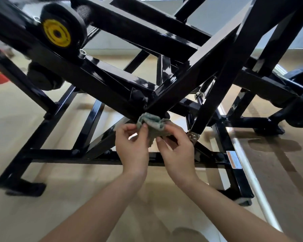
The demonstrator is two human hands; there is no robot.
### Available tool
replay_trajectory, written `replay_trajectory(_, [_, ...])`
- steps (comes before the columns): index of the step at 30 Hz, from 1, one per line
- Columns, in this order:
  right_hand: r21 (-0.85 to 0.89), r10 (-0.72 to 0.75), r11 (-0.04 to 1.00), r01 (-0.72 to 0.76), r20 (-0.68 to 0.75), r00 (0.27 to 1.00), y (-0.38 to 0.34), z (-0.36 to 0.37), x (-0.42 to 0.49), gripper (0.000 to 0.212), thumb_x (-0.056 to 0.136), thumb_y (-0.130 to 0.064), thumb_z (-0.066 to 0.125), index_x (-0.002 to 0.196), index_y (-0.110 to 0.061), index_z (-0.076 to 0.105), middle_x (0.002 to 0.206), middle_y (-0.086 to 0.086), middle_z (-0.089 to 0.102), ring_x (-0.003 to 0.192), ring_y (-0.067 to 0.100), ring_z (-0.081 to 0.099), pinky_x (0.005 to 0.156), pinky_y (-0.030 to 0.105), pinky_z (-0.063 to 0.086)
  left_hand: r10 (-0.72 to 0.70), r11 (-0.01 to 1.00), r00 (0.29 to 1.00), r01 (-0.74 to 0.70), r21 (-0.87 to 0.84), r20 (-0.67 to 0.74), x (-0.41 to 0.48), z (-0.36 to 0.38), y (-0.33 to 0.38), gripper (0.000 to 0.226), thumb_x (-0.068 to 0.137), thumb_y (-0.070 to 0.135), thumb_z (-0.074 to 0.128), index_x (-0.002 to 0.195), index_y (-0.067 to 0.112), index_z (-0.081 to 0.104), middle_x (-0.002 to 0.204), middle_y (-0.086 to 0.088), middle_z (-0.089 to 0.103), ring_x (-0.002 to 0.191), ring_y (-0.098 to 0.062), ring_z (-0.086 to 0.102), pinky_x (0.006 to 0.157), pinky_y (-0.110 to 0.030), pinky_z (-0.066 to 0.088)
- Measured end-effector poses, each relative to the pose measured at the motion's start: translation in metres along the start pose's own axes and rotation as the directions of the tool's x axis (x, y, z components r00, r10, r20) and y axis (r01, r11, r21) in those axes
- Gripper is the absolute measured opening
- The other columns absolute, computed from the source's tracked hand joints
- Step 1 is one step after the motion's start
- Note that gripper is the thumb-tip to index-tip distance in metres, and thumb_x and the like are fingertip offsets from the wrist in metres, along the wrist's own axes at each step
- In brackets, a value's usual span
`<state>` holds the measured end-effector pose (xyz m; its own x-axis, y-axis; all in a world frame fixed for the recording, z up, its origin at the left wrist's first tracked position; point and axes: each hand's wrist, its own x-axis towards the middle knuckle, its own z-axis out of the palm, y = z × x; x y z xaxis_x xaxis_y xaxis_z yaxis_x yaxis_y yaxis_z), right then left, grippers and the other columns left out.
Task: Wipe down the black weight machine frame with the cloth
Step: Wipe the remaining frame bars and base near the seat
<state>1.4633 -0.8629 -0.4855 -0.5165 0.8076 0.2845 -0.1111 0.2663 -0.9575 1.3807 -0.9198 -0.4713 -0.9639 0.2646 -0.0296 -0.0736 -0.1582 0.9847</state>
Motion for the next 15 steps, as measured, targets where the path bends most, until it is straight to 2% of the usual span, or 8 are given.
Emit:
replay_trajectory(3, [-0.127, -0.163, 0.977, 0.173, 0.081, 0.983, 0.010, 0.008, 0.008, 0.046, 0.088, 0.006, 0.066, 0.130, -0.013, 0.066, 0.134, -0.006, 0.055, 0.129, 0.011, 0.053, 0.105, 0.028, 0.048, 0.011, 0.999, 1.000, -0.010, -0.040, 0.022, 0.013, -0.005, 0.003, 0.019, 0.089, 0.010, 0.077, 0.094, 0.015, 0.060, 0.090, 0.000, 0.073, 0.088, -0.017, 0.075, 0.072, -0.035, 0.062])
replay_trajectory(5, [-0.264, -0.239, 0.928, 0.264, 0.124, 0.963, 0.019, 0.009, 0.012, 0.050, 0.087, 0.005, 0.064, 0.134, -0.011, 0.063, 0.135, -0.008, 0.049, 0.131, 0.002, 0.046, 0.109, 0.022, 0.041, 0.013, 1.000, 0.999, -0.013, 0.000, 0.048, 0.017, -0.006, -0.001, 0.018, 0.088, 0.012, 0.078, 0.096, 0.012, 0.062, 0.092, -0.003, 0.074, 0.091, -0.021, 0.075, 0.077, -0.042, 0.063])
replay_trajectory(8, [-0.356, -0.248, 0.891, 0.282, 0.140, 0.959, 0.027, 0.009, 0.010, 0.054, 0.086, 0.007, 0.063, 0.136, -0.013, 0.061, 0.132, -0.008, 0.044, 0.126, -0.001, 0.045, 0.105, 0.013, 0.037, -0.025, 0.999, 0.999, 0.023, 0.041, 0.047, 0.017, -0.003, -0.008, 0.019, 0.086, 0.020, 0.081, 0.095, 0.012, 0.065, 0.091, 0.000, 0.074, 0.090, -0.016, 0.074, 0.080, -0.039, 0.061])
replay_trajectory(11, [-0.373, -0.186, 0.904, 0.208, 0.096, 0.978, 0.033, 0.006, 0.006, 0.052, 0.088, 0.003, 0.063, 0.136, -0.017, 0.060, 0.127, -0.015, 0.040, 0.121, -0.002, 0.045, 0.091, 0.013, 0.046, -0.267, 0.963, 0.962, 0.268, -0.014, 0.051, 0.011, 0.002, -0.020, 0.022, 0.085, 0.024, 0.081, 0.097, 0.013, 0.066, 0.099, -0.004, 0.074, 0.094, -0.020, 0.074, 0.088, -0.042, 0.061])
replay_trajectory(13, [-0.374, -0.143, 0.914, 0.157, 0.065, 0.988, 0.038, 0.004, 0.004, 0.049, 0.090, -0.001, 0.063, 0.135, -0.020, 0.061, 0.122, -0.023, 0.038, 0.119, -0.001, 0.047, 0.082, 0.021, 0.053, -0.420, 0.902, 0.902, 0.428, -0.066, 0.104, 0.007, 0.005, -0.026, 0.028, 0.086, 0.022, 0.081, 0.106, 0.009, 0.066, 0.101, -0.008, 0.077, 0.095, -0.022, 0.075, 0.093, -0.047, 0.060])
replay_trajectory(15, [-0.375, -0.135, 0.917, 0.139, 0.036, 0.990, 0.041, 0.001, 0.003, 0.044, 0.091, -0.005, 0.065, 0.132, -0.022, 0.064, 0.118, -0.023, 0.042, 0.115, 0.005, 0.052, 0.081, 0.032, 0.059, -0.474, 0.869, 0.868, 0.489, -0.082, 0.148, 0.007, 0.008, -0.028, 0.032, 0.087, 0.021, 0.080, 0.112, 0.006, 0.066, 0.100, -0.009, 0.078, 0.094, -0.021, 0.076, 0.093, -0.046, 0.060])
